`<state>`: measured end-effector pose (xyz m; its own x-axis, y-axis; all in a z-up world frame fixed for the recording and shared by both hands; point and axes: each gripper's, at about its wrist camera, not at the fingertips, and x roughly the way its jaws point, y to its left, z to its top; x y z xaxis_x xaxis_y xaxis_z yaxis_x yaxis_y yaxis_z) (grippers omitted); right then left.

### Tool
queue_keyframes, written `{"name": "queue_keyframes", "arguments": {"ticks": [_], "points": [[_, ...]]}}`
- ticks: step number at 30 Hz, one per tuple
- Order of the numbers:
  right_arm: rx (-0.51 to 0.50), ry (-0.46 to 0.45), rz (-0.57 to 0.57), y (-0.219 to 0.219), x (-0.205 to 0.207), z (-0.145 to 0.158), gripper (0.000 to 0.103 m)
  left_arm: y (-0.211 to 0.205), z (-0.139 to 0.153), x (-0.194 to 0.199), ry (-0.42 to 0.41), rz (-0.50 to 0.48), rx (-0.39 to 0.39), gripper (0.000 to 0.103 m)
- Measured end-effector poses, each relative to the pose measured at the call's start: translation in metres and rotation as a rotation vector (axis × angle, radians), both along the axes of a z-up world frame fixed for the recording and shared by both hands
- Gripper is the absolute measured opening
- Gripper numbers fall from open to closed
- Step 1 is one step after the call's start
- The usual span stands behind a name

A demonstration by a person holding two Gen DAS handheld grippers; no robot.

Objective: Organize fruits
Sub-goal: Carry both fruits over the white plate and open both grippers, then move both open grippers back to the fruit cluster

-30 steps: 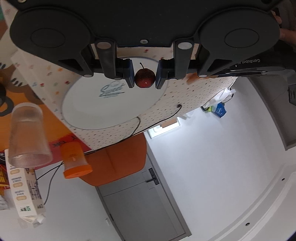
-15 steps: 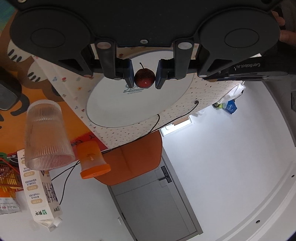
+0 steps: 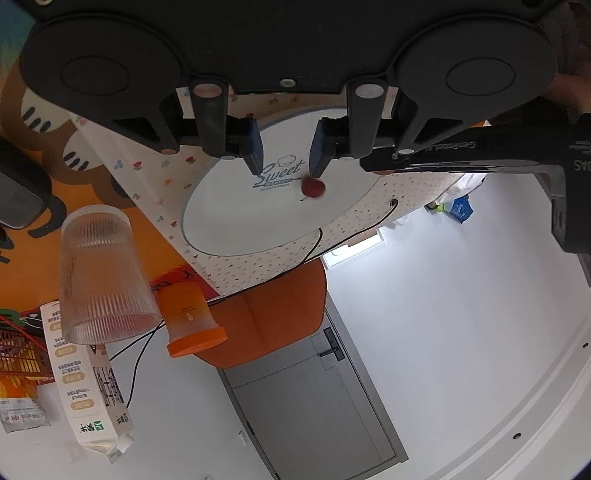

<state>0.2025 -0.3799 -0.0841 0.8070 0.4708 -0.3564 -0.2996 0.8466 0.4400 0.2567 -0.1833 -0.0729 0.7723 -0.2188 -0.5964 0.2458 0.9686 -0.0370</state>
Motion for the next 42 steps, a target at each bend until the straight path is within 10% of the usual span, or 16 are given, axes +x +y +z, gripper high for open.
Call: {"name": "queue_keyframes", "arguments": {"ticks": [8, 24, 33, 42], "points": [[-0.009, -0.003, -0.004, 0.006, -0.007, 0.003, 0.035, 0.016, 0.007, -0.009, 0.007, 0.029, -0.013, 0.032], [-0.057, -0.028, -0.023, 0.035, -0.029, 0.023, 0.065, 0.097, 0.023, -0.053, -0.063, 0.164, -0.069, 0.085], [-0.089, -0.052, -0.045, 0.057, -0.039, 0.039, 0.102, 0.148, 0.04, -0.077, -0.095, 0.256, -0.104, 0.09], [-0.133, -0.054, -0.028, 0.08, -0.046, 0.048, 0.103, 0.178, 0.043, -0.095, -0.096, 0.314, -0.119, 0.092]]}}
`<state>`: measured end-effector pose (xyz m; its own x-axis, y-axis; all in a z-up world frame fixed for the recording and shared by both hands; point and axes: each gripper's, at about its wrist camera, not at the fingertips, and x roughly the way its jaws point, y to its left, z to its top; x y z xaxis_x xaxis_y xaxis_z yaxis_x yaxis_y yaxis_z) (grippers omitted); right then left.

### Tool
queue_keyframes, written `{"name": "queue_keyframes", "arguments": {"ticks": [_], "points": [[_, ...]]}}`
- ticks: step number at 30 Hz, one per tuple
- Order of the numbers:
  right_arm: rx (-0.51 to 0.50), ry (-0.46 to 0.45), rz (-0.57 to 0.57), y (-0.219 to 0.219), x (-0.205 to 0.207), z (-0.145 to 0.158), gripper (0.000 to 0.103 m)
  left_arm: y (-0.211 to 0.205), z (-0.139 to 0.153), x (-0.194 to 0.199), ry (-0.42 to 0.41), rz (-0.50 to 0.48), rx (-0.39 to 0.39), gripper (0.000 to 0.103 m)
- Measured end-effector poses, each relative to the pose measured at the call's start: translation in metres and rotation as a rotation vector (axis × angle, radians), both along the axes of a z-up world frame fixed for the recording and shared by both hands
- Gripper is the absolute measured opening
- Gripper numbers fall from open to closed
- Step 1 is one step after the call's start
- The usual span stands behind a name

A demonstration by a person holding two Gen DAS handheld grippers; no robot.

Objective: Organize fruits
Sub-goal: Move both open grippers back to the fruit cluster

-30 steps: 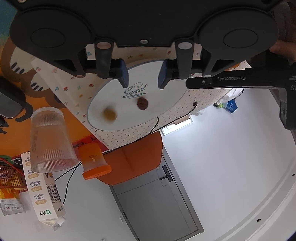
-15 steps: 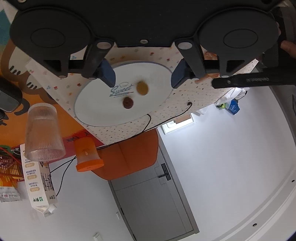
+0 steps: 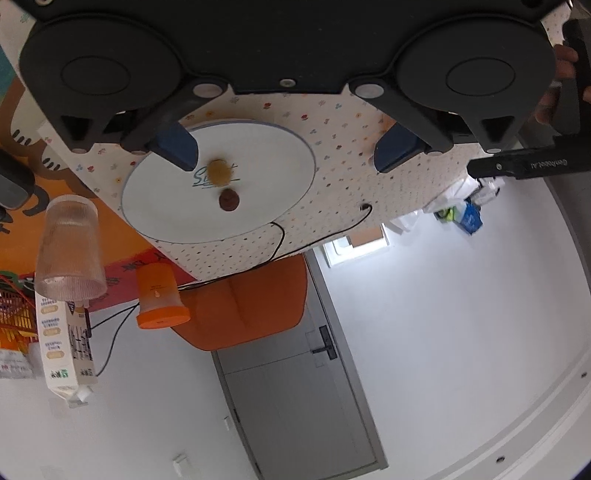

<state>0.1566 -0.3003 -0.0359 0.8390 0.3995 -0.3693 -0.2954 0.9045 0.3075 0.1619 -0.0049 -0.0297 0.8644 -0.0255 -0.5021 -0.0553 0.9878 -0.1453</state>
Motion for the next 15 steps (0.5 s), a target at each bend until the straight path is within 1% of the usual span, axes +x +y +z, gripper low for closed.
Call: {"name": "queue_keyframes", "arguments": {"ticks": [4, 8, 9, 13, 15], "points": [[-0.036, 0.003, 0.021, 0.012, -0.001, 0.002, 0.103, 0.012, 0.002, -0.008, -0.012, 0.015, -0.004, 0.092], [-0.018, 0.011, 0.067, 0.02, -0.003, 0.003, 0.103, 0.02, 0.0, -0.013, -0.017, 0.017, -0.013, 0.092], [-0.015, 0.008, 0.08, 0.022, -0.003, 0.003, 0.103, 0.022, -0.001, -0.013, -0.015, 0.014, -0.021, 0.091], [-0.035, 0.014, 0.117, 0.037, -0.003, 0.003, 0.103, 0.033, -0.006, -0.014, -0.002, 0.005, -0.098, 0.087], [-0.025, 0.015, 0.158, 0.042, -0.002, 0.002, 0.103, 0.036, -0.009, -0.015, 0.002, 0.01, -0.107, 0.083]]}}
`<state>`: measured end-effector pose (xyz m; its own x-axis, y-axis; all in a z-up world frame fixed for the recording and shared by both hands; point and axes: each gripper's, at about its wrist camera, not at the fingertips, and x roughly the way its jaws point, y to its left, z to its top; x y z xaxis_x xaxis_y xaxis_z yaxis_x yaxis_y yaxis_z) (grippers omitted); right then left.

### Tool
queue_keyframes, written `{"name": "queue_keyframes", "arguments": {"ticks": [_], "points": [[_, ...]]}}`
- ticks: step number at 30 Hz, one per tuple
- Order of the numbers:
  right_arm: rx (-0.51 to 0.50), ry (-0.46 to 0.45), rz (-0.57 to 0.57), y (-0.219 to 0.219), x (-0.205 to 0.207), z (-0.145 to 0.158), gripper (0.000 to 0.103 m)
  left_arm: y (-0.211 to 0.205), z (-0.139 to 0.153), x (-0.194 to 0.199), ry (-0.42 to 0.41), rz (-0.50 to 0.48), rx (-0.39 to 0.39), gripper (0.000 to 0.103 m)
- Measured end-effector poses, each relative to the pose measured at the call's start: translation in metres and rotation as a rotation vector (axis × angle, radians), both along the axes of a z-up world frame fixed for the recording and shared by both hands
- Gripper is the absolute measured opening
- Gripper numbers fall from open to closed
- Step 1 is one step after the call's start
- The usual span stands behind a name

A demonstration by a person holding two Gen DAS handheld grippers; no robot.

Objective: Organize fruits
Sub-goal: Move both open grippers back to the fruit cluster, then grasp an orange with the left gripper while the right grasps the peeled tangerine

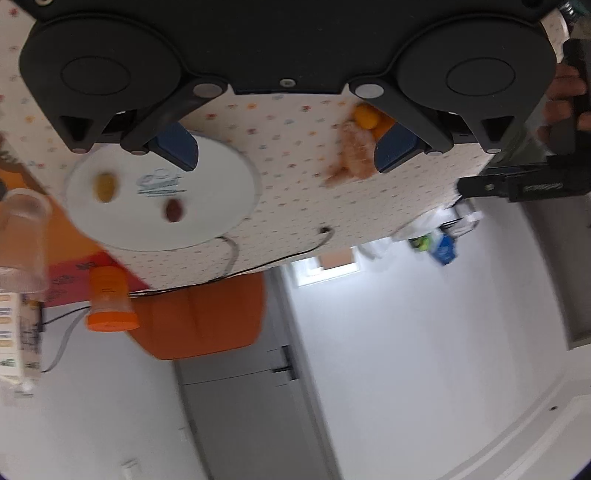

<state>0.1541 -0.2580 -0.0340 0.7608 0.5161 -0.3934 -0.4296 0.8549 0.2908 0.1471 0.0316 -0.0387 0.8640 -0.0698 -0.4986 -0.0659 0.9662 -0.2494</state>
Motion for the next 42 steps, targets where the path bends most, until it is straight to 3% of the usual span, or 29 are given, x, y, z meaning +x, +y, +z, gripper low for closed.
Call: {"name": "queue_keyframes", "arguments": {"ticks": [3, 7, 13, 27, 30, 42], "points": [[-0.006, -0.003, 0.03, 0.011, 0.001, -0.001, 0.101, 0.002, -0.005, 0.001, 0.006, -0.004, -0.013, 0.076], [0.017, 0.023, 0.059, 0.018, 0.007, -0.003, 0.089, 0.006, -0.013, 0.002, 0.014, 0.008, -0.028, 0.07], [0.021, 0.051, 0.112, 0.035, 0.021, -0.005, 0.081, 0.007, -0.023, 0.011, 0.04, 0.014, -0.044, 0.061], [0.034, 0.136, 0.182, 0.066, 0.054, -0.018, 0.066, -0.002, -0.043, 0.038, 0.084, -0.014, -0.071, 0.047], [0.037, 0.166, 0.188, 0.07, 0.062, -0.023, 0.058, -0.004, -0.047, 0.044, 0.097, -0.028, -0.076, 0.042], [0.034, 0.227, 0.228, 0.087, 0.084, -0.033, 0.055, -0.004, -0.054, 0.054, 0.102, -0.056, -0.123, 0.034]]}}
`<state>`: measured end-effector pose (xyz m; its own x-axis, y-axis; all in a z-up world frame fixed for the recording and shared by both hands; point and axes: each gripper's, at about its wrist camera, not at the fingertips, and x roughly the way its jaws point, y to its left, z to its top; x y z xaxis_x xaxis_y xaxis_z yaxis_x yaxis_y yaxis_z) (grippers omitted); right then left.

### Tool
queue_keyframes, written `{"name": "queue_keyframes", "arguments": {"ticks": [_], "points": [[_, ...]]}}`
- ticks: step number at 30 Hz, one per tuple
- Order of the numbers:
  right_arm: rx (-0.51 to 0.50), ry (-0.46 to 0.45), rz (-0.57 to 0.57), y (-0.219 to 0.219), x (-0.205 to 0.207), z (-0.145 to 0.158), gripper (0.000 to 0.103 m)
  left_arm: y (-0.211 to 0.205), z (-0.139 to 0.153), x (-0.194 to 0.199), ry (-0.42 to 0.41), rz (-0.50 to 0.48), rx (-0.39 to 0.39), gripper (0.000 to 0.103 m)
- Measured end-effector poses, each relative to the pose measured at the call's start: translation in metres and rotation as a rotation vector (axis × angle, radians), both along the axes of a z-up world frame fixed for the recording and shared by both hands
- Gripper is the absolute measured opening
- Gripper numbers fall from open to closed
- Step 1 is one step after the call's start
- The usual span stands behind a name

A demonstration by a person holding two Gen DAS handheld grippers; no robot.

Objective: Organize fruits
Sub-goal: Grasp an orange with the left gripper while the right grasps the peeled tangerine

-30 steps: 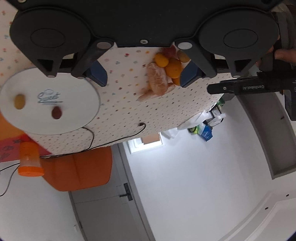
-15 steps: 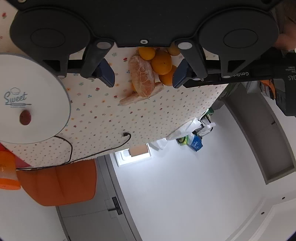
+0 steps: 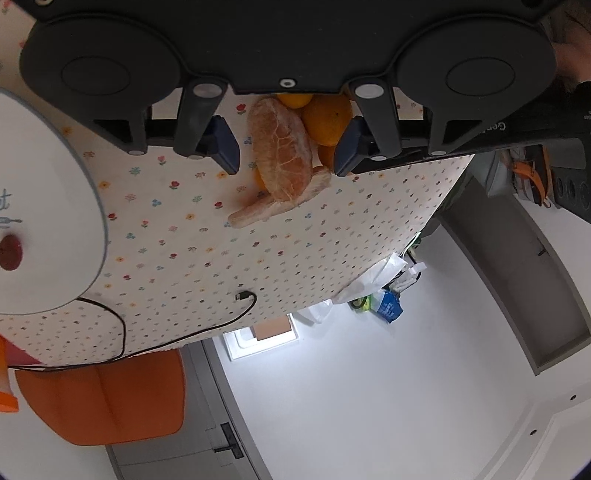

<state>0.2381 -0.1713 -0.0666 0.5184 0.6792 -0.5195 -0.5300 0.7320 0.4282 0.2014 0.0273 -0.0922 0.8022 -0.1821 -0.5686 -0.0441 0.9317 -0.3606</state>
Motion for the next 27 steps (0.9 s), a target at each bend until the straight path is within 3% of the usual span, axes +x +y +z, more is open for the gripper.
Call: {"name": "queue_keyframes", "arguments": {"ticks": [4, 10, 13, 27], "points": [[0.007, 0.024, 0.003, 0.003, 0.006, -0.003, 0.046, 0.0, -0.001, 0.001, -0.002, -0.002, -0.005, 0.034], [0.021, 0.072, 0.009, 0.003, 0.012, -0.012, 0.044, 0.005, -0.006, 0.004, 0.026, -0.008, -0.047, 0.037], [0.029, 0.081, 0.001, -0.001, 0.013, -0.014, 0.035, 0.005, -0.007, 0.004, 0.026, -0.005, -0.057, 0.038], [0.08, 0.019, -0.03, -0.024, 0.003, 0.005, 0.032, 0.007, 0.014, -0.009, -0.032, 0.032, -0.017, 0.036]]}}
